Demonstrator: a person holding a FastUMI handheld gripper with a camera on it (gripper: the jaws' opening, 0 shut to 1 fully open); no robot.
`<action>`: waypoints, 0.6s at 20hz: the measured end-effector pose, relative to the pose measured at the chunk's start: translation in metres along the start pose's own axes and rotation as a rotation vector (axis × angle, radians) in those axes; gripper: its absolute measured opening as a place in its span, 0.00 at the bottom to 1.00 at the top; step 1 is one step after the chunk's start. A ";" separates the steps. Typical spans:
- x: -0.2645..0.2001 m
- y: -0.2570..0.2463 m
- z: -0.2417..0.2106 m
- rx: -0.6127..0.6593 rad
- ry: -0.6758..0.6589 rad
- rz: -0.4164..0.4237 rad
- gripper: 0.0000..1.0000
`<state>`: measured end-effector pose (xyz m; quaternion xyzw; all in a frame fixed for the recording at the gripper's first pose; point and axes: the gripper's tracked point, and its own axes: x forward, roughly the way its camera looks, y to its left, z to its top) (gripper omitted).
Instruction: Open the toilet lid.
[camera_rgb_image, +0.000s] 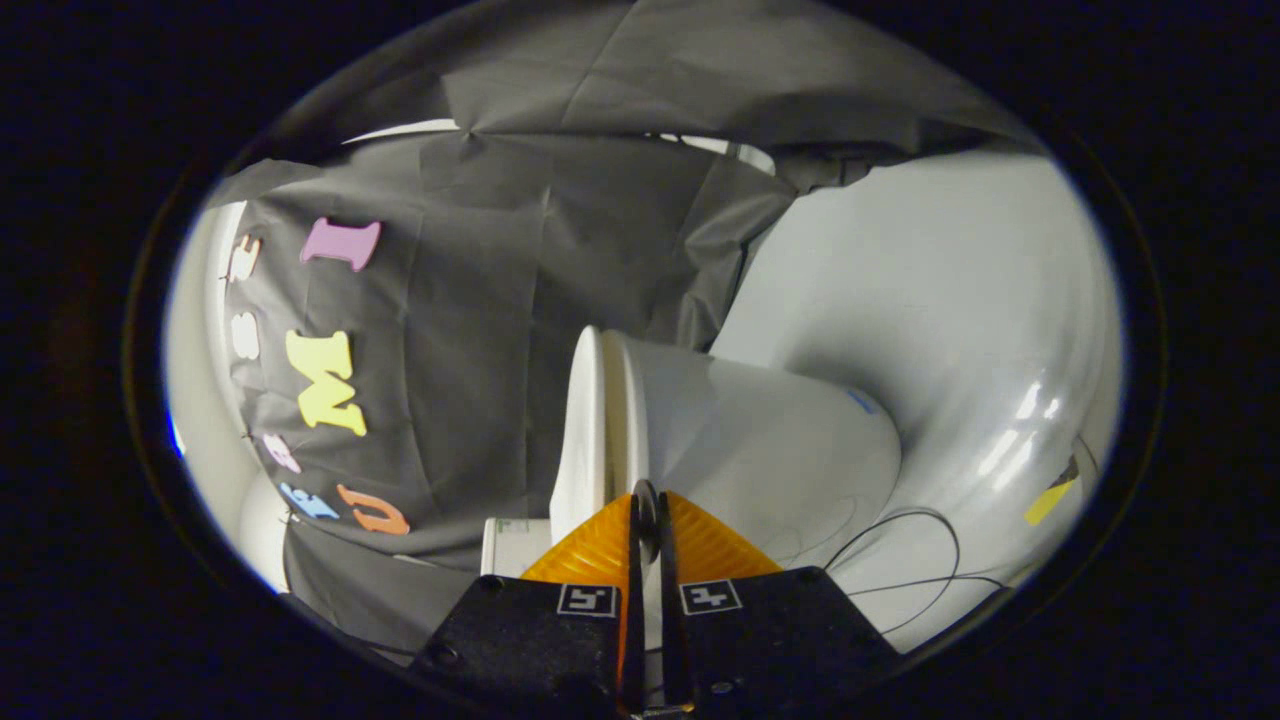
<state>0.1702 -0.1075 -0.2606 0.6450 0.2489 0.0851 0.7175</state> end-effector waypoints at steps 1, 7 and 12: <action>0.003 0.000 0.004 -0.006 -0.014 -0.002 0.10; 0.004 0.004 0.004 -0.055 -0.023 0.004 0.04; 0.003 0.008 0.007 -0.143 -0.033 -0.045 0.03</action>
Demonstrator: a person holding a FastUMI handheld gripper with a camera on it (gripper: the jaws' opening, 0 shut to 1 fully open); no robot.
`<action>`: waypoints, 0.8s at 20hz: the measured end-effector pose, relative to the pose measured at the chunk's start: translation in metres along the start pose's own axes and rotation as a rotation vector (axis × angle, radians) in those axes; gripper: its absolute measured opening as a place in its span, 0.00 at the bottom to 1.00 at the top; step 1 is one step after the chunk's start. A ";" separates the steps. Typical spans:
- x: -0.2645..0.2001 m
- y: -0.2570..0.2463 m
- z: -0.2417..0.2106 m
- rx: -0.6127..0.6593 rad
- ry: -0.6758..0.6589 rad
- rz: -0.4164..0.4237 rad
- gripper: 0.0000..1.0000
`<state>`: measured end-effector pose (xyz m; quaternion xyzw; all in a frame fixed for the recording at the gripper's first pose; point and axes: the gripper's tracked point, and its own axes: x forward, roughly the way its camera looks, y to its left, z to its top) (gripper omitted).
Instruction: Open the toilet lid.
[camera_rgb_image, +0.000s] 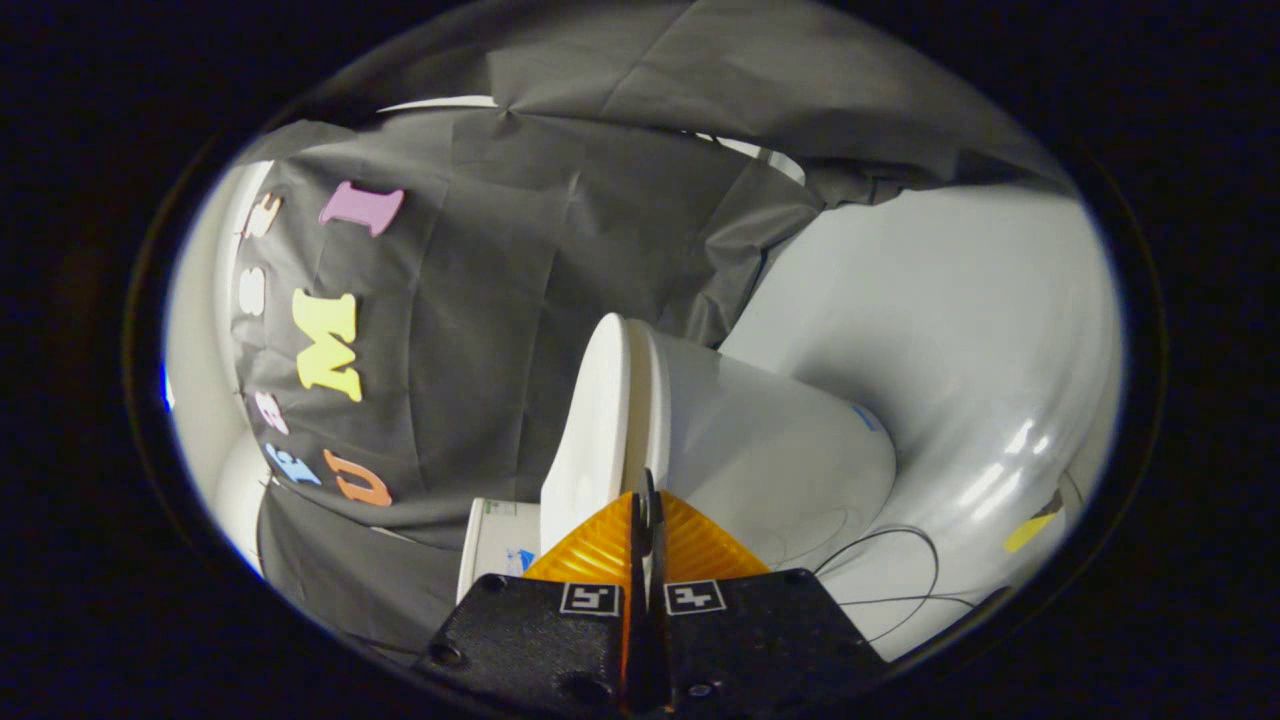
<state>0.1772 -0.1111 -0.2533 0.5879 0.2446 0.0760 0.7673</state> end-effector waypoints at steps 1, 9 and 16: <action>-0.001 0.001 0.000 -0.013 0.000 -0.014 0.03; -0.007 0.028 0.008 -0.103 -0.038 -0.081 0.03; -0.018 0.079 0.014 -0.205 -0.084 -0.082 0.03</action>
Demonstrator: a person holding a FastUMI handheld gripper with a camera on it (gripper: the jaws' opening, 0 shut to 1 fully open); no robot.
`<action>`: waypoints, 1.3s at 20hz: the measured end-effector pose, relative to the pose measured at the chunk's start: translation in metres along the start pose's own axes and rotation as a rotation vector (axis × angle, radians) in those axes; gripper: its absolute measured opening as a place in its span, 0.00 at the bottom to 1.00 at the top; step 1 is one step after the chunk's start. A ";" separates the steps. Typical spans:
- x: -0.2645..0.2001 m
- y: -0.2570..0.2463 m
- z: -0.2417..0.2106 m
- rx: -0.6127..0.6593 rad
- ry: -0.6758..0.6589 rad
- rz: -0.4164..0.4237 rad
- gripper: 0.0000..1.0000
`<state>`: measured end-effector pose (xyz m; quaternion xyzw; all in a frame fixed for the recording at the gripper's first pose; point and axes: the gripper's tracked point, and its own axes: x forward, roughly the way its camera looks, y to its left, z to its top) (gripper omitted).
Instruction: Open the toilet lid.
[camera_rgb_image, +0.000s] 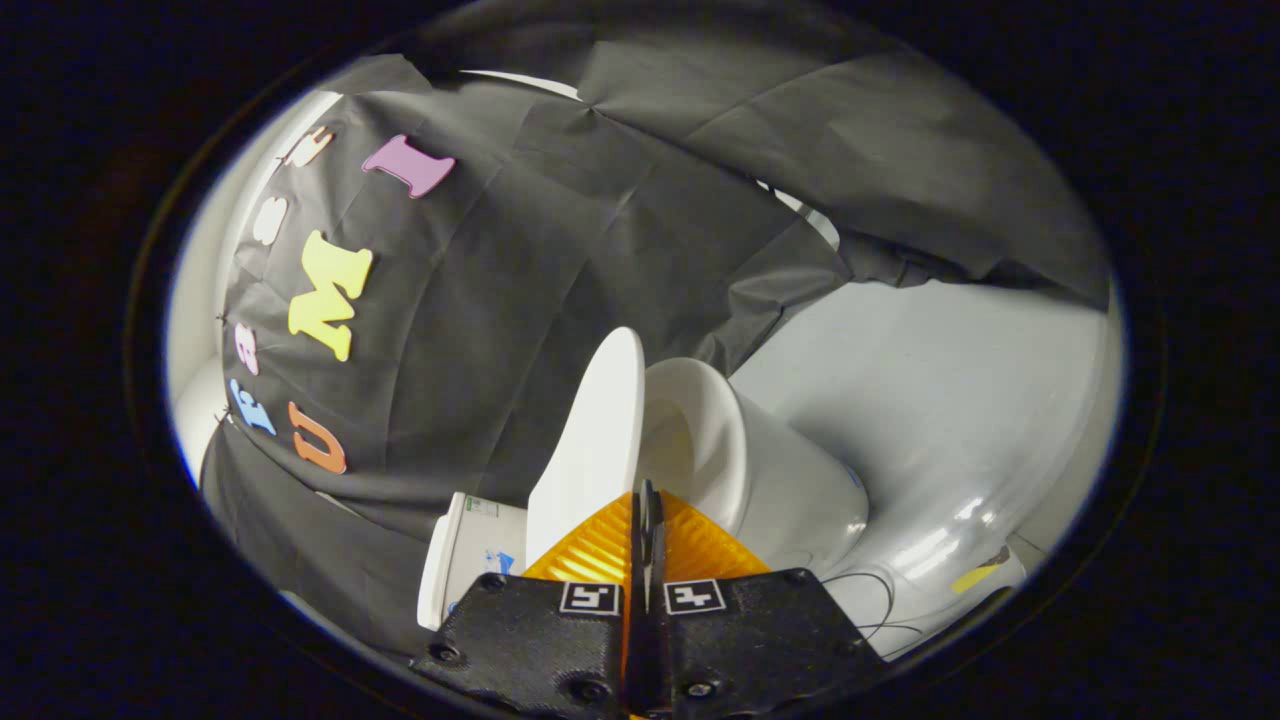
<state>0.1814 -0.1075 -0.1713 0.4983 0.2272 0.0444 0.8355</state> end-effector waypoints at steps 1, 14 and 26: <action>-0.001 0.005 0.002 -0.012 -0.005 -0.002 0.03; -0.021 0.091 0.015 -0.150 -0.054 0.009 0.03; -0.038 0.178 0.007 -0.377 -0.104 -0.013 0.04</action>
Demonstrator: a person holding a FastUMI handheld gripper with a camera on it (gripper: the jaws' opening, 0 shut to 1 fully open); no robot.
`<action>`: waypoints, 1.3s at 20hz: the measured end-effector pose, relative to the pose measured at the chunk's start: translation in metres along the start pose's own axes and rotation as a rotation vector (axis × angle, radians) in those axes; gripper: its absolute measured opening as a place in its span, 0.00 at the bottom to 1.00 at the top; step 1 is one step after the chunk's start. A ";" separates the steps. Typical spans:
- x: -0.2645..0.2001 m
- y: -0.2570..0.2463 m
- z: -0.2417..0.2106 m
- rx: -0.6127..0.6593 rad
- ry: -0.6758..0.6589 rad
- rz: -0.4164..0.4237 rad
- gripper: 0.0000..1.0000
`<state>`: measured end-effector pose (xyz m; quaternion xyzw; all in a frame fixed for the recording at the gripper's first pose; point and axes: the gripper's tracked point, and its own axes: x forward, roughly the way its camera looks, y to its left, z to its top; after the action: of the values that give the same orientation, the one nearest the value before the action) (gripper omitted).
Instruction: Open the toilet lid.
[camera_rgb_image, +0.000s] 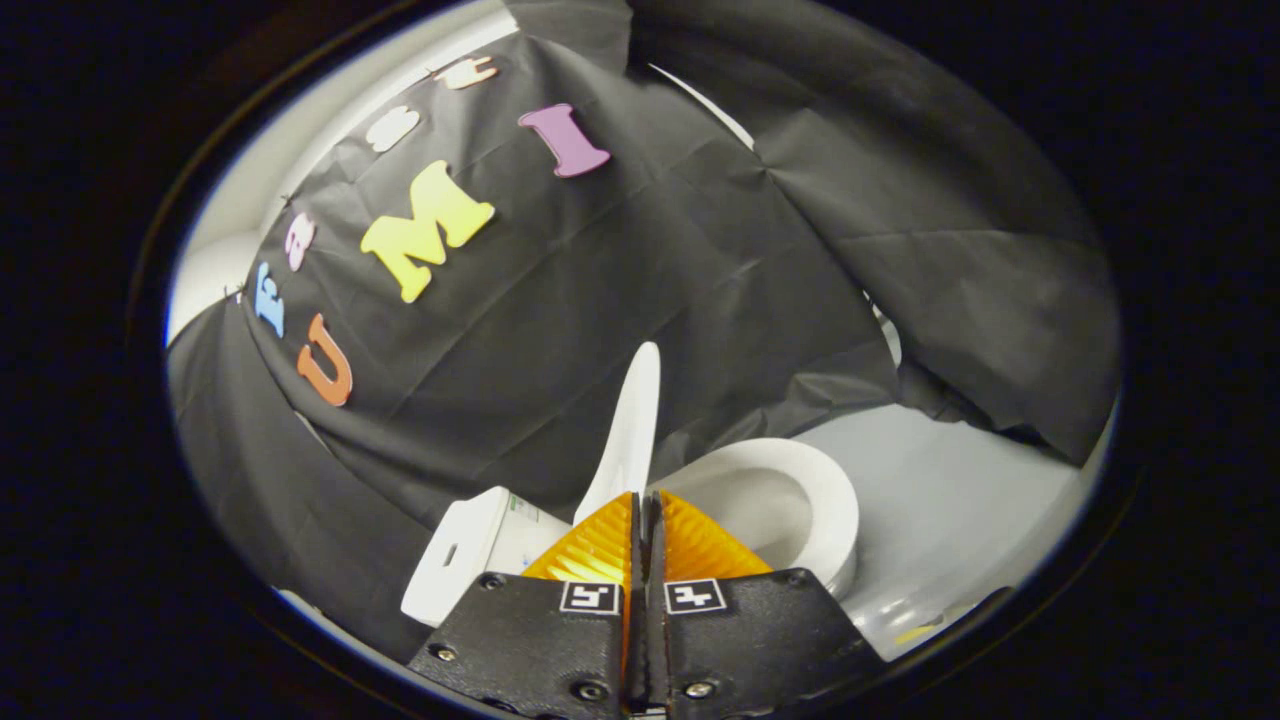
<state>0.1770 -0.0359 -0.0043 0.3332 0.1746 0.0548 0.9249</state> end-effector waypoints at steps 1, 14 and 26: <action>-0.001 0.008 0.001 -0.012 -0.004 0.002 0.04; -0.008 0.066 0.008 -0.105 -0.037 -0.009 0.04; -0.013 0.133 0.006 -0.285 -0.085 -0.046 0.04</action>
<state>0.1691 0.0598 0.0882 0.1966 0.1334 0.0434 0.9704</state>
